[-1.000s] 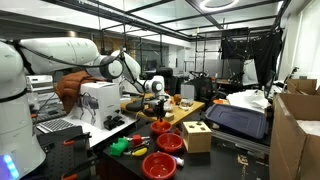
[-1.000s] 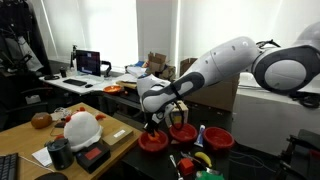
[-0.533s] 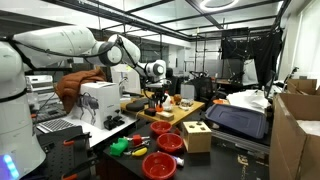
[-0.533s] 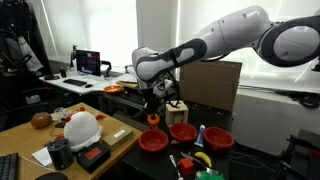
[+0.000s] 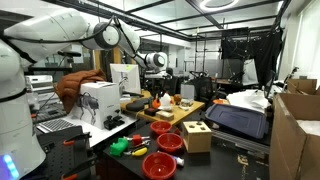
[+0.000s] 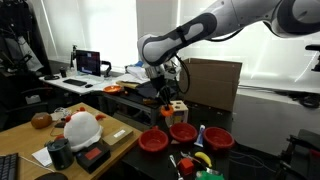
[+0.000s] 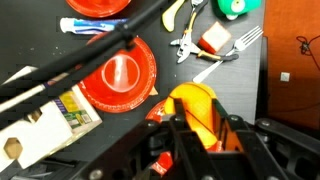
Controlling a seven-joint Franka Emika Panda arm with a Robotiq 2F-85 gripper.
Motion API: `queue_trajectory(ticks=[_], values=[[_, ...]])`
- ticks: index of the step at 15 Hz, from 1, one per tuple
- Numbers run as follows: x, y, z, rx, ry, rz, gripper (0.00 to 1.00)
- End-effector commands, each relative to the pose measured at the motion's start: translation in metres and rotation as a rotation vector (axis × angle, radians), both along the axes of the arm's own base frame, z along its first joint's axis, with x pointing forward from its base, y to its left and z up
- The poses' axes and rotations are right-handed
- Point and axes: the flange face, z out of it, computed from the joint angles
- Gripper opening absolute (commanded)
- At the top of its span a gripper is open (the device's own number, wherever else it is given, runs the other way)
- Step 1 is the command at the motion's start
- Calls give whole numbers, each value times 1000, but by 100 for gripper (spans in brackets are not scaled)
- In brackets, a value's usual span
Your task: Remove the orange ball from the red bowl and place it on the table
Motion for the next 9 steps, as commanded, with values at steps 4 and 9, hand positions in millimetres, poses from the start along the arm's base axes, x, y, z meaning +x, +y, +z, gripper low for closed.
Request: queue_trajectory(ticks=[4, 9], values=[[-42, -37, 7, -77, -4, -14, 7], [-72, -69, -27, -112, -61, -67, 7]])
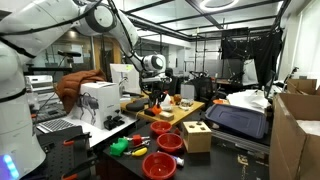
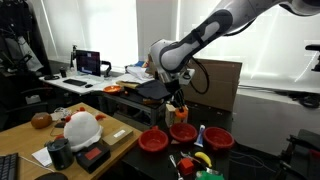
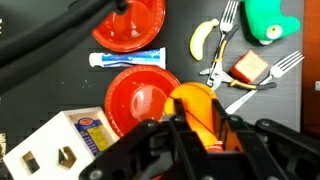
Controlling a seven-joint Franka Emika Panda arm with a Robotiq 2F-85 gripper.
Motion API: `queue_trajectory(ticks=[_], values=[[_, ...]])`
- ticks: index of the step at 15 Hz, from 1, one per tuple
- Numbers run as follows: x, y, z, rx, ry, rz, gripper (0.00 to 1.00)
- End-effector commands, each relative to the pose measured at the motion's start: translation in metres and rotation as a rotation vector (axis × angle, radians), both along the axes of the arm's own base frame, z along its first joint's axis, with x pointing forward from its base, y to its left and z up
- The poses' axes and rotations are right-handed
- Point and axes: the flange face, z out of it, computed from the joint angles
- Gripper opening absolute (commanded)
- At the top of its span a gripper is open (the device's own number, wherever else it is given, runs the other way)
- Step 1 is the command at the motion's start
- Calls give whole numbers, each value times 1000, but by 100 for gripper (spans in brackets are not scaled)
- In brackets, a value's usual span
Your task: Remove the orange ball from the red bowl and place it on the table
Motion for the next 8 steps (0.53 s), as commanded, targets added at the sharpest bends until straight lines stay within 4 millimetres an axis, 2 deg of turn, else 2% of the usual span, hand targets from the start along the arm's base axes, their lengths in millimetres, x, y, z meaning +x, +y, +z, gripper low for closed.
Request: queue_trajectory(ticks=[1, 5, 8], values=[[-38, -23, -17, -9, -34, -30, 7], [-80, -47, -57, -23, -33, -41, 7], [-104, -57, -79, -37, -26, -38, 7]])
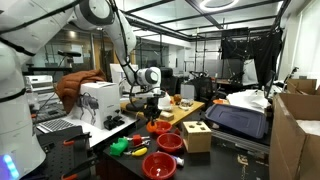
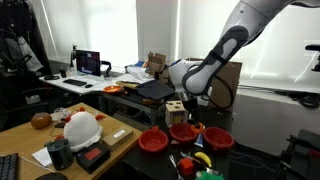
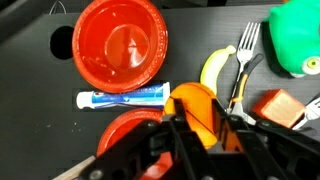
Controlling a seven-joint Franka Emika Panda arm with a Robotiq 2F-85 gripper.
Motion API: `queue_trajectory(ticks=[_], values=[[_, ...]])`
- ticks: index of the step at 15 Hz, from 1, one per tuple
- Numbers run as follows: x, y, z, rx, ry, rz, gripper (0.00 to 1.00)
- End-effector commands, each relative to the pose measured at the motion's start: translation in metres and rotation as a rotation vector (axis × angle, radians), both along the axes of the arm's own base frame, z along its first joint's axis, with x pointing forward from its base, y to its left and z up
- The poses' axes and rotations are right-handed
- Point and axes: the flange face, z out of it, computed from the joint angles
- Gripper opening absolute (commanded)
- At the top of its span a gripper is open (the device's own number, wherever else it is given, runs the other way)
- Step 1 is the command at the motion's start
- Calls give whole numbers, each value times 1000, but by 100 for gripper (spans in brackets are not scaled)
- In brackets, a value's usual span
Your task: Remove the orange ball from the red bowl and place it on the table
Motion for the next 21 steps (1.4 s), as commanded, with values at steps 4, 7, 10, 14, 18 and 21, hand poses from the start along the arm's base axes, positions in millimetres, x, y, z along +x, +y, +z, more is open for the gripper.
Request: queue_trajectory(ticks=[4, 7, 10, 14, 18, 21], values=[[-44, -7, -27, 0, -40, 7, 7], [-50, 4, -39, 26, -60, 19, 7], [-60, 9, -53, 37, -39, 34, 7], [-80, 16, -69, 56, 26, 43, 7], [-99, 30, -84, 107, 102, 40, 7], [-104, 41, -90, 144, 112, 48, 7]])
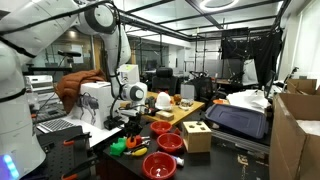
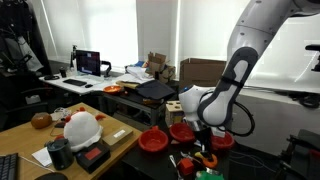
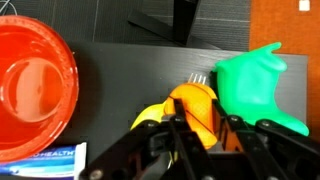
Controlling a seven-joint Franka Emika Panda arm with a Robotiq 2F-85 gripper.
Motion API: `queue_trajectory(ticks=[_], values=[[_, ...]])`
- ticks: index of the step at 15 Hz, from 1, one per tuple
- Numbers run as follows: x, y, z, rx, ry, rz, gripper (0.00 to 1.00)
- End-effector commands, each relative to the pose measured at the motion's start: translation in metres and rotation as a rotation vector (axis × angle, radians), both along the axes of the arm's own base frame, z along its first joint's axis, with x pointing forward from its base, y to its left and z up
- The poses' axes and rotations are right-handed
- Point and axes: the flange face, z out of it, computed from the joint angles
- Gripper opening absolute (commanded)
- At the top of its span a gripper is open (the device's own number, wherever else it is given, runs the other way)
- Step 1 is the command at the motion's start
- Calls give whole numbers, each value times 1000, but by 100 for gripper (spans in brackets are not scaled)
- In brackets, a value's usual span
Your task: Remove the orange ball from the red bowl and place it on the table
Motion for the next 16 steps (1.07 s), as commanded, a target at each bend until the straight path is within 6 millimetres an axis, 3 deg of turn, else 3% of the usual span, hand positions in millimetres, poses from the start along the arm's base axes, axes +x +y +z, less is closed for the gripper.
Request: queue_trajectory(ticks=[1, 16], values=[[-4, 6, 1, 44, 10, 9, 7], [7, -3, -5, 5, -86, 175, 7]])
